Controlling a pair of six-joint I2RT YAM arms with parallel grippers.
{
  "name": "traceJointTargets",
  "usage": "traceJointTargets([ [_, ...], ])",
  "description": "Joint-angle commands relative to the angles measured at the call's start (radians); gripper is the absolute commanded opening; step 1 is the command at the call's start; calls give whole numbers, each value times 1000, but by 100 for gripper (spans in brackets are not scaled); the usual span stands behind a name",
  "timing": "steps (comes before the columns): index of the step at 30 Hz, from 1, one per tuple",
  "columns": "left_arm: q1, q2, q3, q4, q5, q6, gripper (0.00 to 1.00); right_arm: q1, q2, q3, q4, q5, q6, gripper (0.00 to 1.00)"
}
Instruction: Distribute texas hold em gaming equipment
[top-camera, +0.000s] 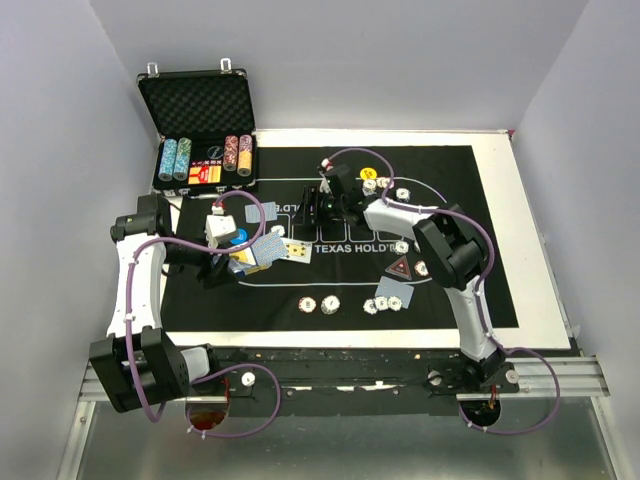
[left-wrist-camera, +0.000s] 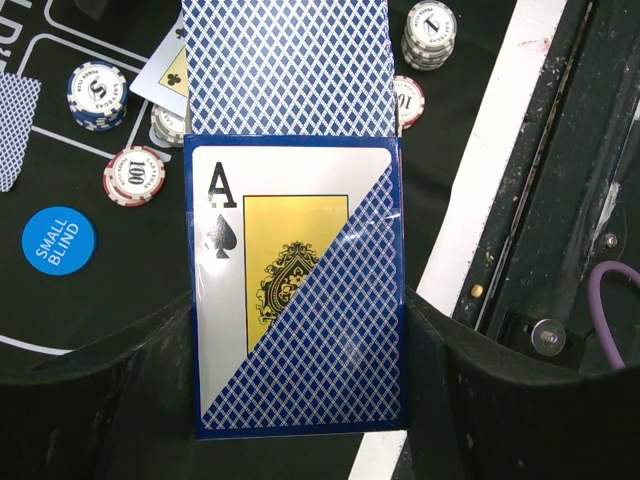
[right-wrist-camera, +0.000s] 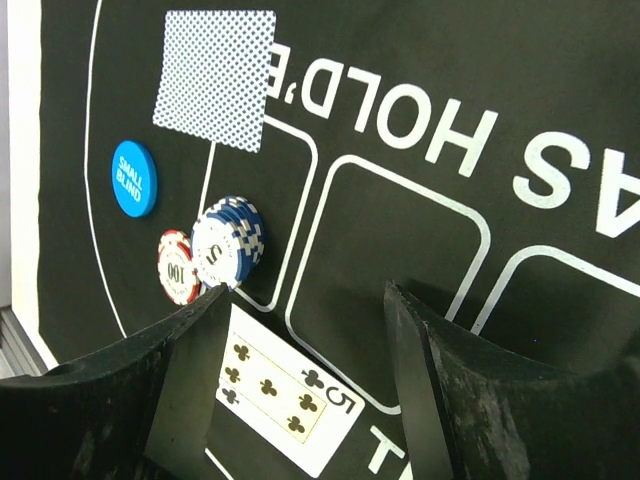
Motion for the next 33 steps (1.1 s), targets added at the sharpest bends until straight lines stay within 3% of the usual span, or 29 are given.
traceJointTargets([
  [1, 3, -24, 12, -280, 66, 14, 12, 2, 25, -4, -18, -71, -73, 71],
  [16, 3, -32, 19, -280, 71, 3, 12, 81, 46, -66, 22, -213, -61, 67],
  [26, 1, -38, 16, -281, 68, 1, 12, 124, -41, -185, 39, -222, -31, 57],
  [33, 3, -47, 10, -278, 71, 4, 12, 155, -118, -264, 26, -208, -27, 56],
])
